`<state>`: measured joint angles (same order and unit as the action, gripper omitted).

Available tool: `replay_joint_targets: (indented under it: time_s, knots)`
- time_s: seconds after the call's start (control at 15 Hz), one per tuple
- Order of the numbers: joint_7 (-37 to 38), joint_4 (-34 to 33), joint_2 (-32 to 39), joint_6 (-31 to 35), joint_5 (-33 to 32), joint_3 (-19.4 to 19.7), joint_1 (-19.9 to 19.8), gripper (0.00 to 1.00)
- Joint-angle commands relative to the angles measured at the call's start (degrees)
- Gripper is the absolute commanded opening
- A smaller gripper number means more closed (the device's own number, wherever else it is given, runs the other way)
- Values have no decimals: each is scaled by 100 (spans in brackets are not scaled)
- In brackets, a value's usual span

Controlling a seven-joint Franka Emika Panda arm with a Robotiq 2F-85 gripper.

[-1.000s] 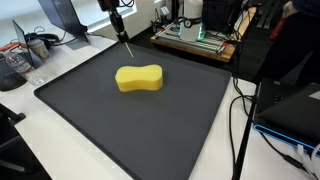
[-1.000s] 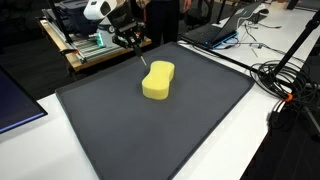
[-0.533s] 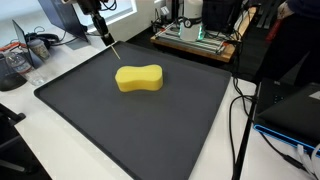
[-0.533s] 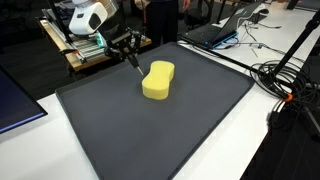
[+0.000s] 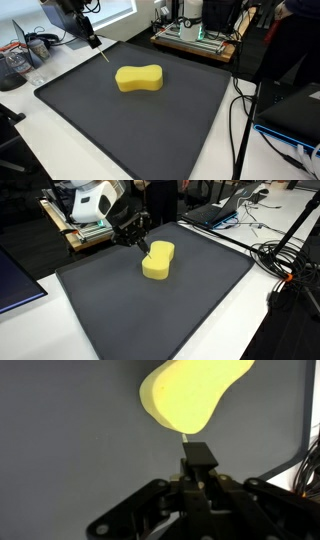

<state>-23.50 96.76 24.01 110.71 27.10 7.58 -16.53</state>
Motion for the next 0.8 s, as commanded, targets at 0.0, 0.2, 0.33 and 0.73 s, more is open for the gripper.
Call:
replay_joint_targets:
  time_s: [0.0,0.2,0.33,0.73]
  knots:
    - [71,-619,275,-339,-98,-258,-43,3]
    - [480,-369,40,-29,-311,-245,123,3]
    - [798,-101,-171,284,-469,-190,232,3]
    - [1627,1206,-1161,1387,-1241,-142,611,3]
